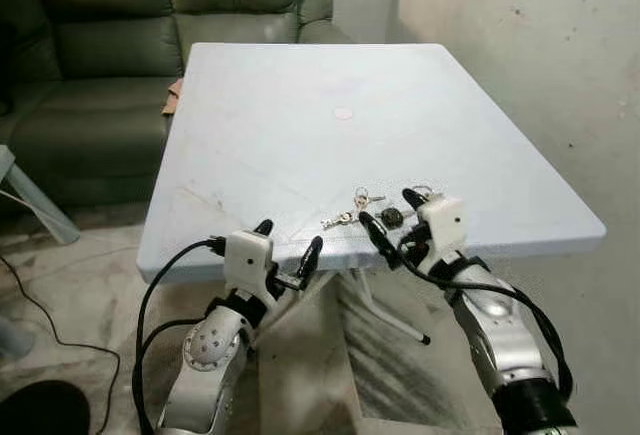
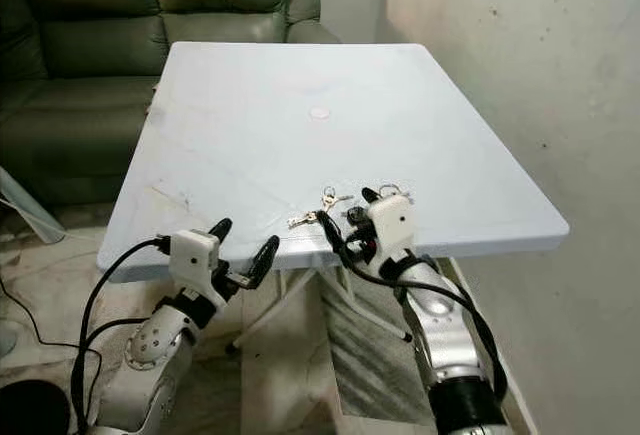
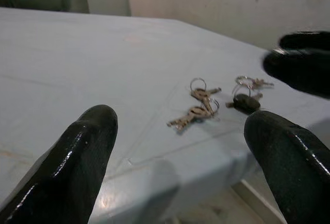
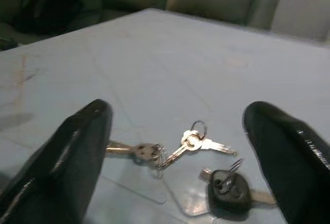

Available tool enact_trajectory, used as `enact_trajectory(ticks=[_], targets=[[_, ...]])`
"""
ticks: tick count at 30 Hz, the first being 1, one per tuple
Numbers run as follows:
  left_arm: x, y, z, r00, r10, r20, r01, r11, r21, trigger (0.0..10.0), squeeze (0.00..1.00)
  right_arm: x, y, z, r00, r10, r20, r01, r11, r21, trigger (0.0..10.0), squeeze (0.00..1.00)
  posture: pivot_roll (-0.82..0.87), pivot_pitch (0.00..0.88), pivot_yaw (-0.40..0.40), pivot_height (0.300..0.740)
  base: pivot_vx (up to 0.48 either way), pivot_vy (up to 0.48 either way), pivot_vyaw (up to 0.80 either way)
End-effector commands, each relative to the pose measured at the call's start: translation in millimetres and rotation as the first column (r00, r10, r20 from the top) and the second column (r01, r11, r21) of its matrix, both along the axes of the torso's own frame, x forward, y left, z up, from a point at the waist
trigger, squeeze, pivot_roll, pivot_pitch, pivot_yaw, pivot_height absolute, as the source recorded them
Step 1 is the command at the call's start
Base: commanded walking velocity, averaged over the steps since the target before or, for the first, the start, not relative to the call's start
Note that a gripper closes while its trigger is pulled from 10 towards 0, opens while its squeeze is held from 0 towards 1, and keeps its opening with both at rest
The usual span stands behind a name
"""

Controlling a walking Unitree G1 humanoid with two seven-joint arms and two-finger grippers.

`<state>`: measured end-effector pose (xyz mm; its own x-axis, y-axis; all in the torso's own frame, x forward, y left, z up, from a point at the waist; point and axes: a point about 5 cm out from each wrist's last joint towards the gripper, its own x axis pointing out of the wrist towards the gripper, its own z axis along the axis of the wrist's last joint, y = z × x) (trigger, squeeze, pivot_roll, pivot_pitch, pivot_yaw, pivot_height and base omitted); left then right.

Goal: Hang keys on a hook

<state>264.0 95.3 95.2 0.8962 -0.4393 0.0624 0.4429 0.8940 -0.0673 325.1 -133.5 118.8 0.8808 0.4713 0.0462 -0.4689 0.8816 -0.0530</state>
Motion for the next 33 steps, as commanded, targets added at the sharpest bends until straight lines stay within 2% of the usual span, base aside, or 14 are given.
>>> enact_trajectory(ticks=[1, 8, 10, 16, 18, 20, 21, 22, 23, 32, 33], targets=[[-2.9, -2.1, 2, 1.000, -0.015, 0.004, 0.015, 1.000, 0.013, 10.0, 0.00, 5.6, -2.8, 0, 0.998, -0.034, -0.046, 0.036, 0.998, 0.050, 10.0, 0.00, 0.07, 0.085, -0.058, 0.740, 0.000, 0.000, 0.00], [-9.0, 0.5, 1, 1.000, 0.009, -0.003, -0.009, 1.000, 0.023, 10.0, 0.00, 19.0, 5.3, 0, 0.987, -0.078, -0.143, 0.101, 0.982, 0.162, 10.0, 0.00, 0.10, 0.098, -0.079, 0.740, 0.000, 0.000, 0.00], [-9.2, 0.7, 1, 1.000, 0.015, -0.005, -0.015, 1.000, 0.020, 10.0, 0.00, 20.0, 6.1, 0, 0.986, -0.080, -0.149, 0.105, 0.980, 0.168, 10.0, 0.00, 0.11, 0.096, -0.086, 0.740, 0.000, 0.000, 0.00], [-9.7, 0.5, 3, 0.999, 0.034, -0.003, -0.034, 0.999, 0.012, 10.0, 0.00, 24.3, 12.7, -3, 0.980, -0.090, -0.175, 0.118, 0.980, 0.160, 10.0, 0.00, 0.12, 0.091, -0.096, 0.740, 0.000, 0.000, 0.00], [-10.4, -0.1, 3, 0.999, 0.036, -0.001, -0.036, 0.999, 0.013, 10.0, 0.00, 25.9, 10.3, -6, 0.972, -0.131, -0.195, 0.162, 0.975, 0.154, 10.0, 0.00, 0.13, 0.087, -0.101, 0.740, 0.000, 0.000, 0.00], [-10.5, 0.4, 4, 0.999, 0.040, -0.001, -0.040, 0.999, 0.012, 10.0, 0.00, 25.5, 10.4, -7, 0.973, -0.126, -0.195, 0.157, 0.975, 0.155, 10.0, 0.00, 0.13, 0.086, -0.102, 0.740, 0.000, 0.000, 0.00], [-10.6, 0.9, 4, 0.999, 0.045, -0.003, -0.045, 0.999, 0.011, 10.0, 0.00, 25.8, 9.8, -8, 0.970, -0.138, -0.200, 0.170, 0.974, 0.152, 9.5, 0.00, 0.13, 0.084, -0.104, 0.740, 0.000, 0.000, 0.00], [-10.6, 0.9, 4, 0.999, 0.045, -0.003, -0.045, 0.999, 0.011, 10.0, 0.00, 25.8, 9.8, -8, 0.970, -0.138, -0.200, 0.170, 0.974, 0.152, 9.5, 0.00, 0.13, 0.084, -0.104, 0.740, 0.000, 0.000, 0.00], [-11.0, 0.8, 3, 0.999, 0.047, -0.005, -0.047, 0.999, 0.010, 10.0, 0.00, 26.3, 8.9, -10, 0.966, -0.153, -0.207, 0.185, 0.972, 0.145, 10.0, 0.00, 0.13, 0.084, -0.104, 0.740, 0.000, 0.000, 0.00], [-12.8, -1.1, 3, 0.999, 0.044, -0.011, -0.044, 0.999, 0.009, 10.0, 0.00, 26.3, 1.9, -20, 0.940, -0.242, -0.241, 0.278, 0.952, 0.128, 10.0, 0.00, 0.13, 0.082, -0.101, 0.740, 0.000, 0.000, 0.00], [-12.8, -1.3, 3, 0.999, 0.044, -0.012, -0.044, 0.999, 0.010, 10.0, 0.00, 26.0, 0.6, -21, 0.936, -0.252, -0.244, 0.288, 0.949, 0.127, 8.6, 0.00, 0.13, 0.081, -0.100, 0.740, 0.000, 0.000, 0.00]])
